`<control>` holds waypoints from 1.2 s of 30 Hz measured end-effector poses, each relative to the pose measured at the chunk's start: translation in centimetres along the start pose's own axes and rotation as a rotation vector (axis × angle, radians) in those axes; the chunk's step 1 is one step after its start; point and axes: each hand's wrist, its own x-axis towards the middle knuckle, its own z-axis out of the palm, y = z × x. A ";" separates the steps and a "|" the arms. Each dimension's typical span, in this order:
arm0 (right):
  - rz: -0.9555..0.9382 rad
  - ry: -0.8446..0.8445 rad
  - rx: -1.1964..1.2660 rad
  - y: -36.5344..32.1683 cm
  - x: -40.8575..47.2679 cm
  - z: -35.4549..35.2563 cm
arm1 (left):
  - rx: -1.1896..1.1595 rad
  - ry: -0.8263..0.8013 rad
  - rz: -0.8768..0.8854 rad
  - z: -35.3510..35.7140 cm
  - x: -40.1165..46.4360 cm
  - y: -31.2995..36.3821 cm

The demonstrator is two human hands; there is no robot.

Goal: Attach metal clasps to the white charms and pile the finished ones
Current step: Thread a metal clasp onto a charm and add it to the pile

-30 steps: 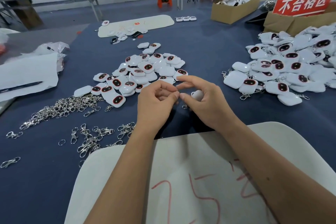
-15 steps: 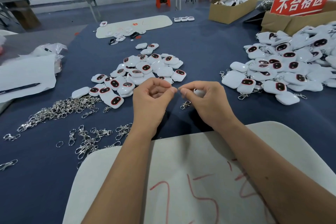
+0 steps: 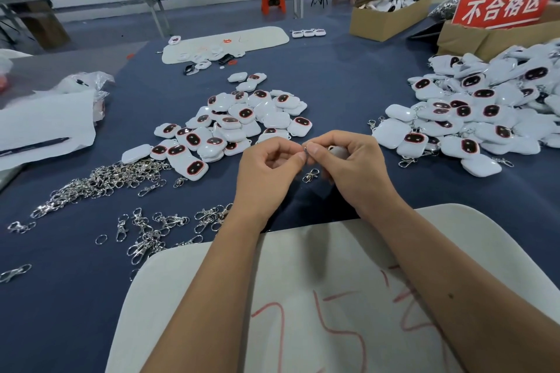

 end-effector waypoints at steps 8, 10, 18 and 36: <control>0.009 0.012 -0.035 0.1 0.1 0.0 | -0.058 0.025 0.009 0.3 -0.1 0.0; -0.013 0.066 -0.073 0.1 0.0 0.1 | -0.050 0.070 -0.001 0.3 0.0 0.0; -0.005 0.100 -0.107 0.1 0.1 0.2 | 0.046 0.086 0.027 0.4 0.0 0.0; 0.025 -0.031 0.009 0.2 0.1 -0.3 | -0.108 -0.057 0.015 -0.1 0.2 -0.2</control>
